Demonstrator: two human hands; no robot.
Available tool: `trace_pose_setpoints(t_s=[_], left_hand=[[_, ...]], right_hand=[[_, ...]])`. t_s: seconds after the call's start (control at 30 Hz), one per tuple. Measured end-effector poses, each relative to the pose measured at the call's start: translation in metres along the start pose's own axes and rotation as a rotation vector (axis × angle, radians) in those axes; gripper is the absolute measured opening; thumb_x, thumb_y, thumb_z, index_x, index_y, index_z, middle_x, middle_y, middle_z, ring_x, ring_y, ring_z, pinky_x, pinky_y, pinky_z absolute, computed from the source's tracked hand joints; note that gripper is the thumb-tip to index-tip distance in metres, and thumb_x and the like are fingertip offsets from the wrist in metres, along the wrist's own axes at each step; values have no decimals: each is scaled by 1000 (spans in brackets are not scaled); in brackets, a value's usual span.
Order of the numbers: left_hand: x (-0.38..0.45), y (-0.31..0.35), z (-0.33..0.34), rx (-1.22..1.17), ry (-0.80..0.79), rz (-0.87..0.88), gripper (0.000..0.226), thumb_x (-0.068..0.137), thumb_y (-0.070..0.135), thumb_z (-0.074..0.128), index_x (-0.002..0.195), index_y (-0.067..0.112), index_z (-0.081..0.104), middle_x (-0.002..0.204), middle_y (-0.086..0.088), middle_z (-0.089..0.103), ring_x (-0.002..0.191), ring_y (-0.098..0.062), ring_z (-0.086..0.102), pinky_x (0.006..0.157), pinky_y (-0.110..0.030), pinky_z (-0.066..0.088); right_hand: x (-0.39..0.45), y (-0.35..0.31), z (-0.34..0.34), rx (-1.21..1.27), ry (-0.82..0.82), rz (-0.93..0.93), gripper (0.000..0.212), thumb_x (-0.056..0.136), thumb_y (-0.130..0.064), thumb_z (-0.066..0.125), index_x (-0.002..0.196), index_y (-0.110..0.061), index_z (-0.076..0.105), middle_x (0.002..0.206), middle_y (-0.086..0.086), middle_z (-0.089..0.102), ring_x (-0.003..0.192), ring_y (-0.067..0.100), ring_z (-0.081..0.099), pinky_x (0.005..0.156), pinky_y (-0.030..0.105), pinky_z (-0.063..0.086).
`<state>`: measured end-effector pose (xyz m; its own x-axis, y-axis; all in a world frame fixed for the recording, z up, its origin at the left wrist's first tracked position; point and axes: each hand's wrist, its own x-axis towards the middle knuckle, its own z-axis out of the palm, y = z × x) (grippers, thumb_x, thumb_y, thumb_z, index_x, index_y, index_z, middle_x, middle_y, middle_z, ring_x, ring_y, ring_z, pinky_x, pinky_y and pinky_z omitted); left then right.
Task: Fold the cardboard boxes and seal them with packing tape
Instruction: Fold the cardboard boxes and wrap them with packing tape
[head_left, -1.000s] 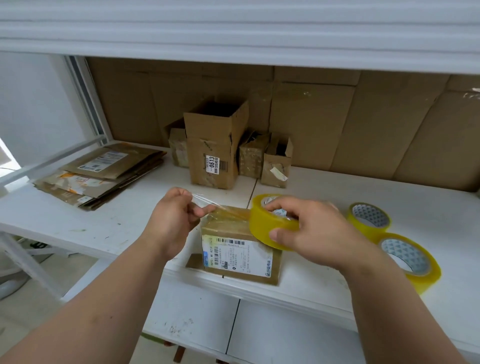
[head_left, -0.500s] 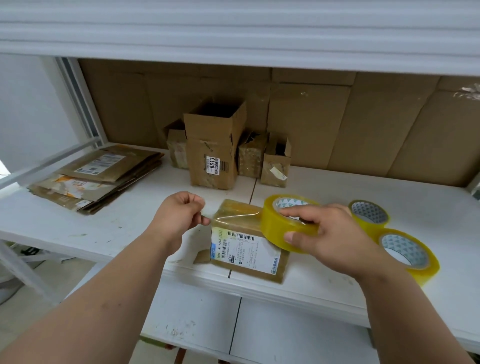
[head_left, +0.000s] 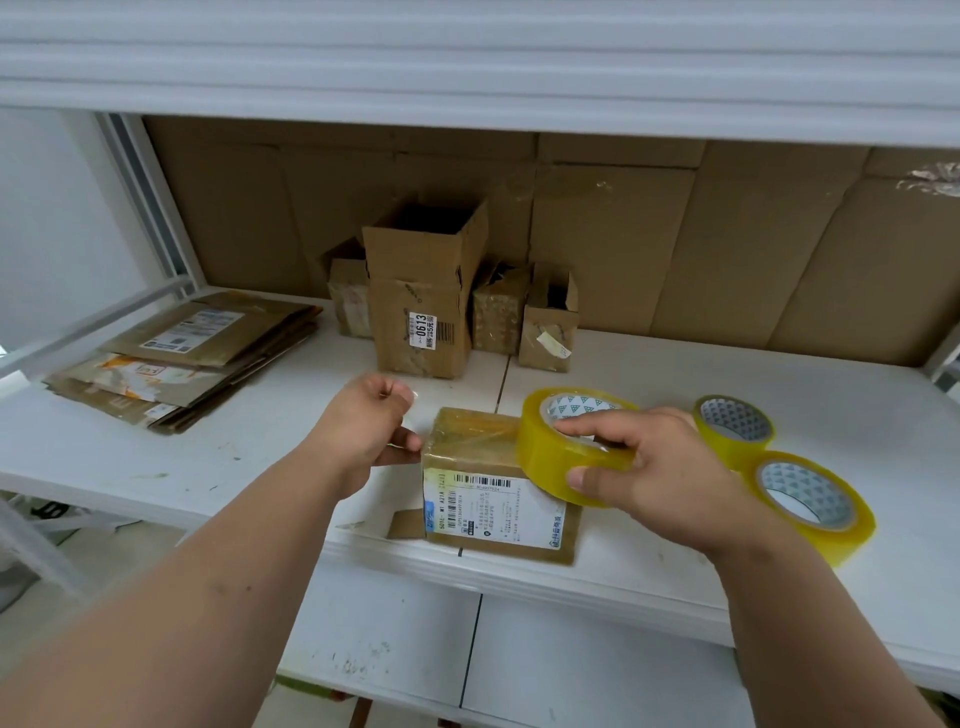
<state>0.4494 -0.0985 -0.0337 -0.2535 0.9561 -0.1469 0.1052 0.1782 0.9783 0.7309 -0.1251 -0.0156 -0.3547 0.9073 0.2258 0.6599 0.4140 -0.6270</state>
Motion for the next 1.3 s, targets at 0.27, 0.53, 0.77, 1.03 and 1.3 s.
trace_pose_setpoints(t_s=[0.27,0.53,0.77,1.03,1.3], left_hand=[[3,-30,12,12,-24,-128,16,103,20,50,94,8,57,58,-5,57,49,-16,55,55,-33,57],[8,-36,9,98,88,-124,14,94,8,60,81,13,57,73,-5,60,62,-18,50,74,-39,55],[-13,12,22,642,-228,400,73,88,70,49,150,35,35,151,18,30,141,-10,29,114,-33,26],[-18,1,40,1035,-366,333,139,61,72,77,156,29,-15,165,11,-9,151,-9,-4,124,-35,3],[-20,-17,39,1019,-230,342,147,55,74,80,152,34,-24,164,3,16,148,-18,19,121,-37,21]], right_hand=[[5,-2,1,-6,-34,-5,42,78,-36,80,108,-60,63,89,-60,44,116,26,45,103,44,41],[8,0,1,41,-27,21,43,77,-36,80,111,-56,65,99,-37,55,120,25,46,104,45,42],[8,0,2,49,-7,-7,44,78,-34,80,116,-51,67,95,-39,55,116,26,49,104,45,41],[4,6,-4,-69,47,-51,26,77,-49,75,99,-39,65,88,-21,59,103,4,46,104,32,31],[4,3,-21,-239,-60,-160,33,83,-51,66,80,-19,58,75,-6,56,101,-19,32,81,21,15]])
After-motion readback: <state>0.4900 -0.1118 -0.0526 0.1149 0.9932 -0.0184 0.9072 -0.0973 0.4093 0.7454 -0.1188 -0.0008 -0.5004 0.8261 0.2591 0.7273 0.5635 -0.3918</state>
